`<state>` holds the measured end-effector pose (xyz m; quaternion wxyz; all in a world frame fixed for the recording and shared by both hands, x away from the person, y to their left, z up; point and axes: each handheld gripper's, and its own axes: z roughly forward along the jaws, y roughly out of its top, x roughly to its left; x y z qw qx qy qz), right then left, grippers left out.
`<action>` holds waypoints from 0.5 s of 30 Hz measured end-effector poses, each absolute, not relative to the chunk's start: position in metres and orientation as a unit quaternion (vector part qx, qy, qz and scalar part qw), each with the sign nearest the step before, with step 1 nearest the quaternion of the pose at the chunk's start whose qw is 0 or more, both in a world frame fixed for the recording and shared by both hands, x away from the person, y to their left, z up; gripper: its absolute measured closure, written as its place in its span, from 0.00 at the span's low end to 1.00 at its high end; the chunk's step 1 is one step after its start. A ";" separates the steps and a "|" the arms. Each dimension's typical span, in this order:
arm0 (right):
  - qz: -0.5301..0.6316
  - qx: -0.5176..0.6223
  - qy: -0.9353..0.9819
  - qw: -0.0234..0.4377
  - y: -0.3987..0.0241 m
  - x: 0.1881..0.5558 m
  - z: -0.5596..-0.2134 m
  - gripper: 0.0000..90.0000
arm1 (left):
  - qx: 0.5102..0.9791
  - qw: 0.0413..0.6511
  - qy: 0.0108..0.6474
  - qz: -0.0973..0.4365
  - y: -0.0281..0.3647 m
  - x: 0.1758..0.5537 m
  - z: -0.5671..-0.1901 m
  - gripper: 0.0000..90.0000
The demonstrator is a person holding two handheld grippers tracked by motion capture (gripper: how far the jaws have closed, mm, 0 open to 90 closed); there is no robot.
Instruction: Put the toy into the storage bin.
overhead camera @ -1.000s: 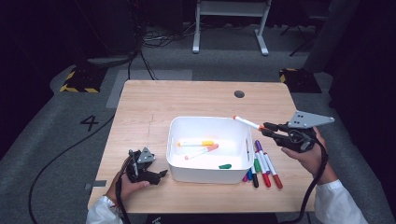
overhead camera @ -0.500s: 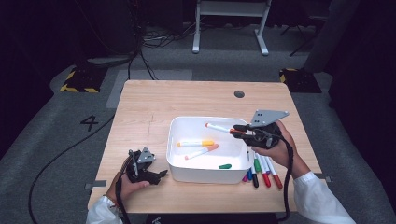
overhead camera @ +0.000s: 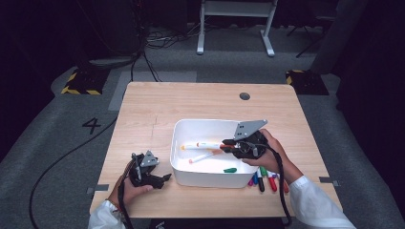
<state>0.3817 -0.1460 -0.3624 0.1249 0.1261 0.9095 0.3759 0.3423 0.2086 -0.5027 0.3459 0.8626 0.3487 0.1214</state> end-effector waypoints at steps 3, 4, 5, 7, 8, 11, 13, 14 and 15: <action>0.364 0.114 0.917 0.117 -0.146 0.376 -0.363 0.82 | 0.862 0.346 0.349 0.123 0.209 0.342 -0.503 0.17; 0.361 0.108 0.919 0.116 -0.146 0.374 -0.364 0.83 | 0.863 0.346 0.349 0.121 0.209 0.342 -0.503 0.17; 0.358 0.104 0.921 0.112 -0.146 0.372 -0.365 0.82 | 0.863 0.346 0.349 0.121 0.209 0.342 -0.503 0.17; 0.353 0.095 0.925 0.106 -0.146 0.368 -0.366 0.82 | 0.862 0.346 0.349 0.122 0.209 0.342 -0.503 0.17; 0.350 0.091 0.927 0.104 -0.147 0.366 -0.367 0.82 | 0.862 0.346 0.349 0.122 0.209 0.342 -0.503 0.17; 0.348 0.087 0.928 0.098 -0.148 0.362 -0.366 0.82 | 0.862 0.346 0.349 0.122 0.209 0.342 -0.503 0.17; 0.348 0.086 0.929 0.094 -0.149 0.361 -0.367 0.82 | 0.863 0.346 0.349 0.122 0.209 0.342 -0.503 0.17; 0.345 0.084 0.931 0.091 -0.150 0.361 -0.367 0.82 | 0.862 0.346 0.349 0.123 0.209 0.342 -0.503 0.17; 0.342 0.083 0.932 0.086 -0.150 0.360 -0.368 0.82 | 0.863 0.346 0.349 0.122 0.209 0.342 -0.503 0.17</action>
